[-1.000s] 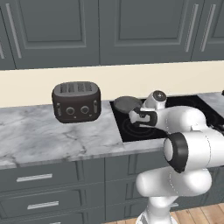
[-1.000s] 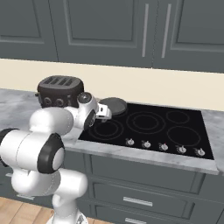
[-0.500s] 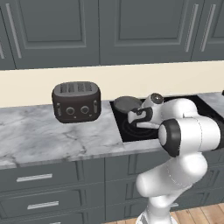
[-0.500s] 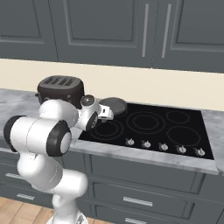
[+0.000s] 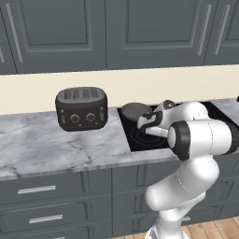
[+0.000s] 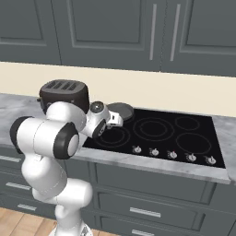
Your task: Move the pot and pan from the stove into the sink.
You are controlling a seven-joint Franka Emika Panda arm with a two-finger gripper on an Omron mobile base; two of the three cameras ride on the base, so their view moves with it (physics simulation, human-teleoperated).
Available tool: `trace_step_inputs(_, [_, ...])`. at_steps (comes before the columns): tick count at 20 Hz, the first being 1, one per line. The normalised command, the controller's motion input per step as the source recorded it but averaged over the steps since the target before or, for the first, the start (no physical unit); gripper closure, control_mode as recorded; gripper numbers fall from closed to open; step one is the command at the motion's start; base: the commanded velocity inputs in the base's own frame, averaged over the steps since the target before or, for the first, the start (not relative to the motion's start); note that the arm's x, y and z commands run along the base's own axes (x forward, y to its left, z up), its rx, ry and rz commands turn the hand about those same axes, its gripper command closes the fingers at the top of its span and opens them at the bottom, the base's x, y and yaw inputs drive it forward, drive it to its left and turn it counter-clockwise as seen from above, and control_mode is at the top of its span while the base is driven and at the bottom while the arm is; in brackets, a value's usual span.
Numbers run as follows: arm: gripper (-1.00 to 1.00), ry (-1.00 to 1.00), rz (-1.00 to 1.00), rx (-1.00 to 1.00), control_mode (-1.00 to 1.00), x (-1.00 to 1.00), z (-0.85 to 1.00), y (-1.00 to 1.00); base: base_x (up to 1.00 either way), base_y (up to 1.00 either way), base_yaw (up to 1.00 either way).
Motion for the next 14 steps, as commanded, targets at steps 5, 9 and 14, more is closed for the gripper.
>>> trace_step_inputs(5, [-1.0, 0.0, 0.0, -0.01, -1.0, 0.05, -0.05, 0.0, 0.0, 0.0, 0.0])
trace_step_inputs(9, [-1.0, 0.0, -0.02, -0.02, -1.0, 0.22, -0.1, 0.06, 0.0, 0.0, 0.0])
trace_step_inputs(14, [-1.0, 0.0, -0.02, -0.01, -1.0, 0.34, -0.08, 0.05, 0.0, 0.0, 0.0])
